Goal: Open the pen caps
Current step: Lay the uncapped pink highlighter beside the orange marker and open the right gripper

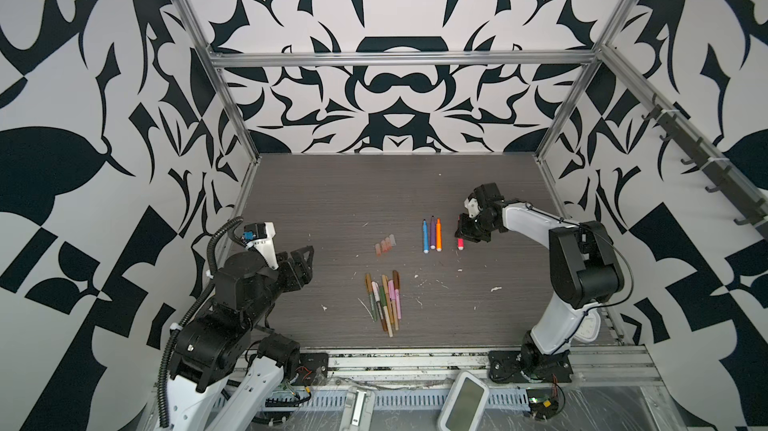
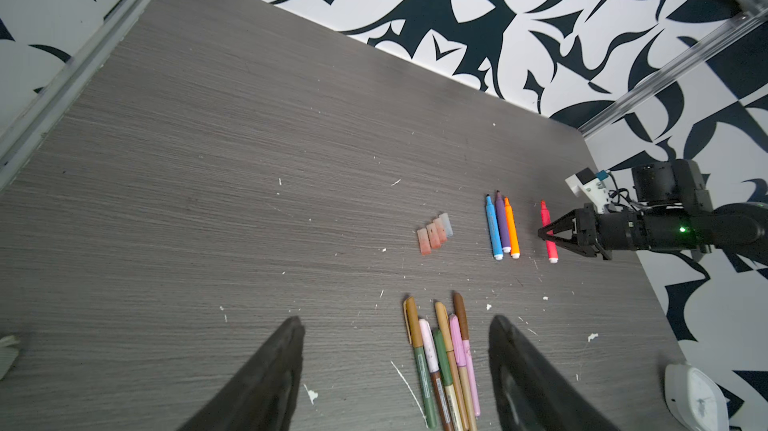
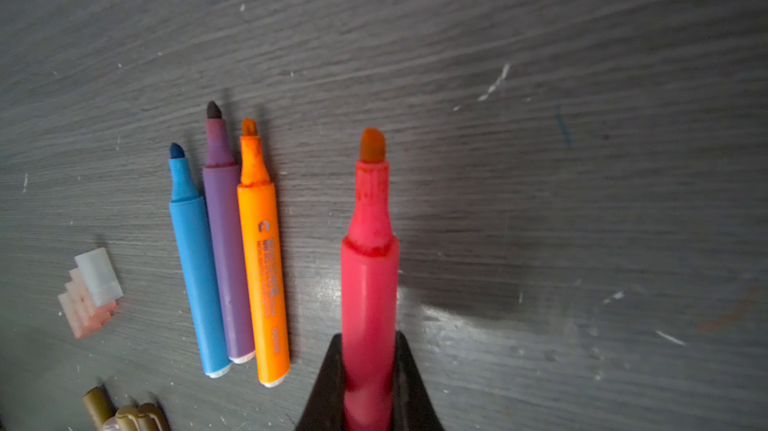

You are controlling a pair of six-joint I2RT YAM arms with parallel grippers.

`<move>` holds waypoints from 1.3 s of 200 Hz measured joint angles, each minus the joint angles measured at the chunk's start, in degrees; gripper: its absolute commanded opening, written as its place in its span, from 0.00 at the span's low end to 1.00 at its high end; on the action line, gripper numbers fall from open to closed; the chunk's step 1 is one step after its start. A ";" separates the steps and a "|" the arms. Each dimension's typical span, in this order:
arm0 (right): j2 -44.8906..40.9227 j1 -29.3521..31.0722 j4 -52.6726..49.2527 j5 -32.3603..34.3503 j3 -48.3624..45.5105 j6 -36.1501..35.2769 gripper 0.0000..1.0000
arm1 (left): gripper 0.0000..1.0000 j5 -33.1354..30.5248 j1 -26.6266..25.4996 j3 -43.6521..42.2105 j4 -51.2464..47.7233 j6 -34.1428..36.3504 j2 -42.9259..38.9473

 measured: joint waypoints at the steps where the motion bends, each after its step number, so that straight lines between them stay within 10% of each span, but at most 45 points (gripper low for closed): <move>1: 0.00 0.00 0.00 0.00 0.00 0.00 0.00 | 0.73 0.00 0.00 0.00 0.00 0.02 0.00; 260: 6.67 -1.18 7.67 -5.64 1.62 -1.68 0.00 | 0.73 -0.39 0.00 -0.13 -0.17 -0.44 4.61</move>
